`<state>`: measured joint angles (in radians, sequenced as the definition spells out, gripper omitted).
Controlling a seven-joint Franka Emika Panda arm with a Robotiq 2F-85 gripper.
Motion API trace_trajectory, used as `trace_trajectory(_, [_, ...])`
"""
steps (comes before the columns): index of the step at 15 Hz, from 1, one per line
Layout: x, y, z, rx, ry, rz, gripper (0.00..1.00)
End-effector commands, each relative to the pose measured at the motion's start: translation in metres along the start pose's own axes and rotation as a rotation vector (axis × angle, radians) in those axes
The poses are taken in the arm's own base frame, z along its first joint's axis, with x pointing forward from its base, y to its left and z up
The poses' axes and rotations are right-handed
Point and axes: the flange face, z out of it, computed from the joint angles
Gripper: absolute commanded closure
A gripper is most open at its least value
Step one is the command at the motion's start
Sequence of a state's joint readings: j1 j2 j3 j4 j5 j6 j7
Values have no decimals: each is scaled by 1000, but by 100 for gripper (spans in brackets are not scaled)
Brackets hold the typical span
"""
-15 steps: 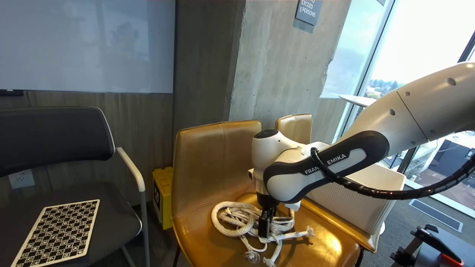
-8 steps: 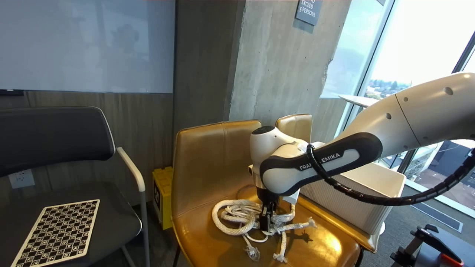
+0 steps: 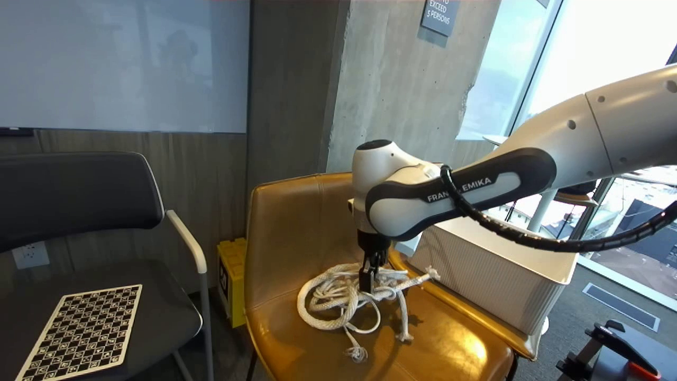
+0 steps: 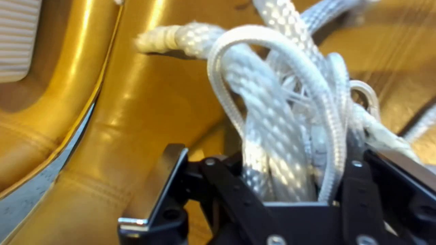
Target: Put the pieces of string into the white basket
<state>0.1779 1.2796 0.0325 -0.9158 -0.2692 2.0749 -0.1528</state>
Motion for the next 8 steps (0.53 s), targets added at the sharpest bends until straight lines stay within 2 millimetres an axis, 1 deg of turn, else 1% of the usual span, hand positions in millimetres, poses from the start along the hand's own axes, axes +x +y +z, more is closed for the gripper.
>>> trace_trajectory(1, [-3, 16, -90, -24, 65, 55, 100])
trace_trajectory(3, [-6, 37, -142, -35, 132, 109, 100])
trace_trajectory(5, [-13, 59, -191, -40, 195, 169, 100])
trace_trajectory(8, [-33, 99, -262, -34, 282, 270, 100])
